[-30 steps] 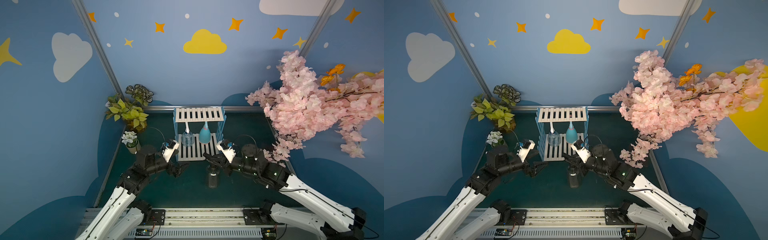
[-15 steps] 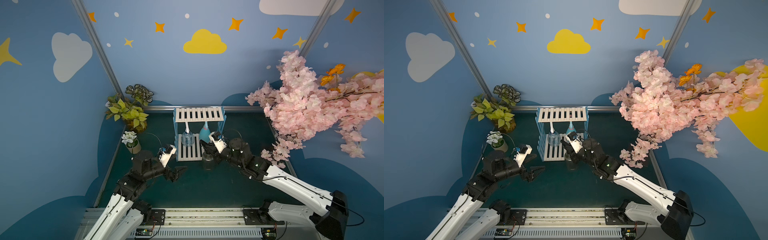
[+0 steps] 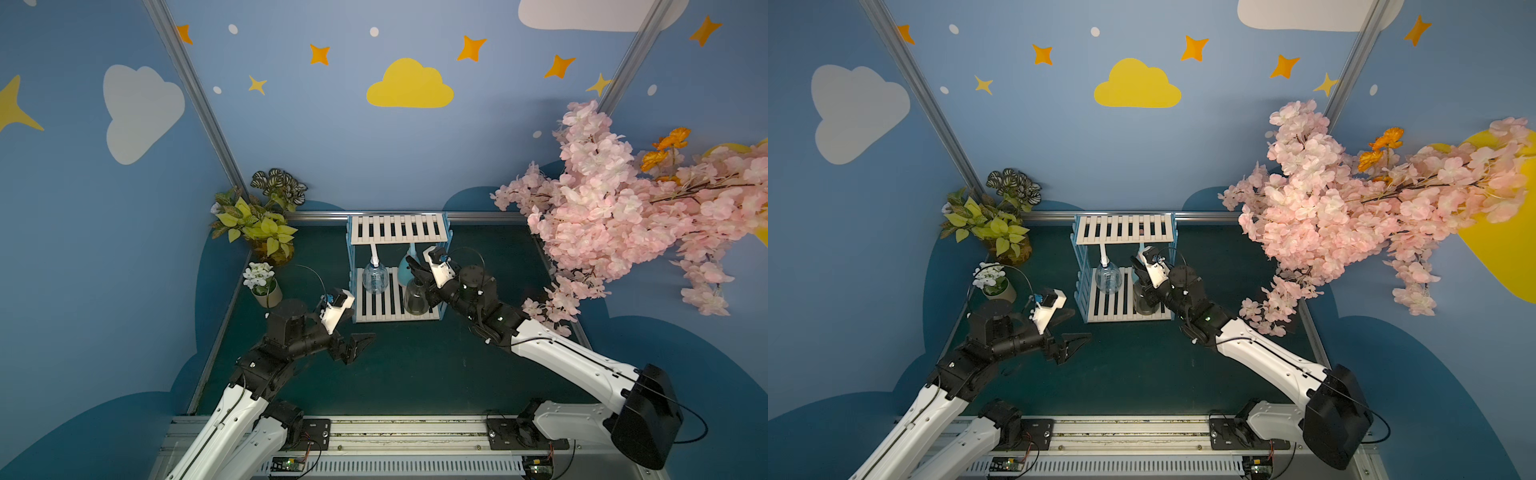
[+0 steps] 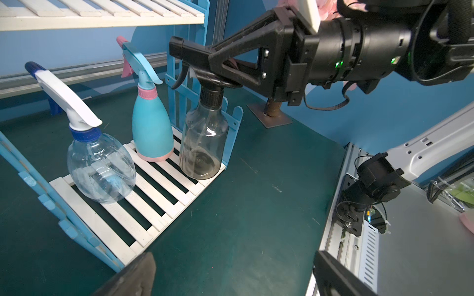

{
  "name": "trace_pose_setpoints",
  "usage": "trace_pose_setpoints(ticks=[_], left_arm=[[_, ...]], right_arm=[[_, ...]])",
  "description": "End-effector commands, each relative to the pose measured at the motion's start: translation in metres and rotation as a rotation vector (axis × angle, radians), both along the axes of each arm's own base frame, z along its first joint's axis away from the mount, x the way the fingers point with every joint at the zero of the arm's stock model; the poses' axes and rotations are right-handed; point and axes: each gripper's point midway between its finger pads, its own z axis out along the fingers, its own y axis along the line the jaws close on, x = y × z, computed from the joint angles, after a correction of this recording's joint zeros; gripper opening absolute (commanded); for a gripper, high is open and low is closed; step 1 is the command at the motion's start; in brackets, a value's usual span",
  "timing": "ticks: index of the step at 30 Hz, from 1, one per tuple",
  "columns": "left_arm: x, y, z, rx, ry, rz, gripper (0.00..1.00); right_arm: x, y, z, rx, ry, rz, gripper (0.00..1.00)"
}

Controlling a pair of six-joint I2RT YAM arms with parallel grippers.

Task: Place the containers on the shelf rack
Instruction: 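Place the container on the shelf.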

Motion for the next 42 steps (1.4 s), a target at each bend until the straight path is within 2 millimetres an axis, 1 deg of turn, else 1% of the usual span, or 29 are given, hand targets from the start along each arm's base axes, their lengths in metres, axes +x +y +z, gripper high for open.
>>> trace_pose_setpoints(ticks=[1, 6, 10, 21, 24, 36, 42], left_arm=[[-0.002, -0.002, 0.001, -0.006, -0.014, -0.02, 1.0], [-0.002, -0.002, 0.0, -0.005, -0.013, -0.025, 1.0], [-0.001, -0.003, 0.0, -0.008, -0.013, -0.028, 1.0], [-0.001, -0.005, -0.001, -0.011, -0.003, -0.041, 1.0], [-0.001, -0.006, -0.001, -0.012, -0.003, -0.043, 1.0], [-0.003, -0.008, -0.001, -0.02, 0.002, -0.057, 1.0], [-0.003, -0.008, -0.001, -0.021, 0.001, -0.06, 1.0]], right_arm=[[0.006, 0.0, 0.01, 0.045, -0.039, 0.046, 0.0], [0.012, -0.001, 0.002, 0.038, -0.03, 0.103, 0.0], [0.015, 0.004, -0.008, 0.019, -0.018, 0.14, 0.0], [0.022, 0.006, -0.025, -0.031, -0.017, 0.158, 0.0], [0.022, 0.007, -0.026, -0.037, -0.024, 0.162, 0.0], [0.036, 0.008, -0.031, -0.029, -0.045, 0.142, 0.0], [0.036, 0.006, -0.043, -0.037, -0.028, 0.141, 0.0]])
